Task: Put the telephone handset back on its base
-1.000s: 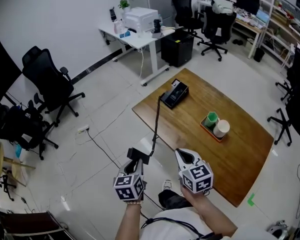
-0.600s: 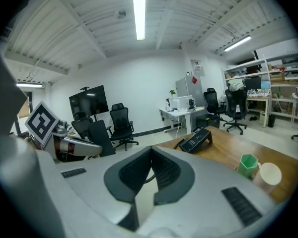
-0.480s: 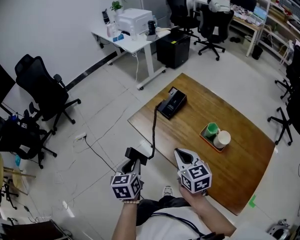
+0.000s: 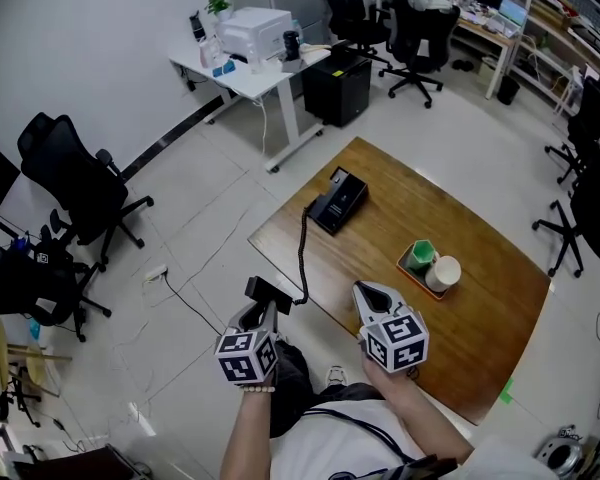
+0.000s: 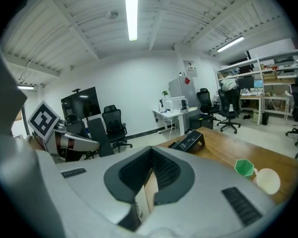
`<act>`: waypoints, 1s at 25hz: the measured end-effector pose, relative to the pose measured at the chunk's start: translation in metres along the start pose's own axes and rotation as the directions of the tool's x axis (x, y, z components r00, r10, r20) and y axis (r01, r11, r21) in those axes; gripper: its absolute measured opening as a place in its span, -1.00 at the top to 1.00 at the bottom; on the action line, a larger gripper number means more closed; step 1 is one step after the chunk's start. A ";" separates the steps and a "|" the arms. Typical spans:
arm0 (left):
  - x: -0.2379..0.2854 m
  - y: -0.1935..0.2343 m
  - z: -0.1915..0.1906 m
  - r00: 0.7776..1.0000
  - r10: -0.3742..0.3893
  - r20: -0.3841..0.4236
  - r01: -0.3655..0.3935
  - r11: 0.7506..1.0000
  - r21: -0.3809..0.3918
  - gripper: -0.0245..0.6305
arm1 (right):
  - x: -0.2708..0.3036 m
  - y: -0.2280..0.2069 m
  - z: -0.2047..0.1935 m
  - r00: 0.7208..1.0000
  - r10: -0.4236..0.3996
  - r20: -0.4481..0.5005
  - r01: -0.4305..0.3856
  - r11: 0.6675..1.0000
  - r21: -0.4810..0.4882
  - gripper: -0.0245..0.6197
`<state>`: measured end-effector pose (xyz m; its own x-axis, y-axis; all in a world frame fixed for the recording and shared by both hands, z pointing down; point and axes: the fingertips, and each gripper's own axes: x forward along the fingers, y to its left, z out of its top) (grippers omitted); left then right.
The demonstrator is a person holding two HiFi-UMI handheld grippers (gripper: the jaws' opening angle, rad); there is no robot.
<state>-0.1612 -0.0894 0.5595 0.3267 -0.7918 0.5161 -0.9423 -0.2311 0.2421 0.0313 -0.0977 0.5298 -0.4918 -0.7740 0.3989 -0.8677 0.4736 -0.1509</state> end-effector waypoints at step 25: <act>0.171 0.012 0.074 0.840 -0.461 -0.286 0.497 0.866 0.063 0.71 | 0.090 -0.070 0.054 0.966 -0.257 0.026 0.253 0.962 0.103 0.92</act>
<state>-0.1217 -0.2692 0.5900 0.7299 -0.3971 0.5564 -0.6579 -0.6292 0.4140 0.0440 -0.2236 0.5281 -0.2536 -0.8802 0.4010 -0.9667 0.2160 -0.1373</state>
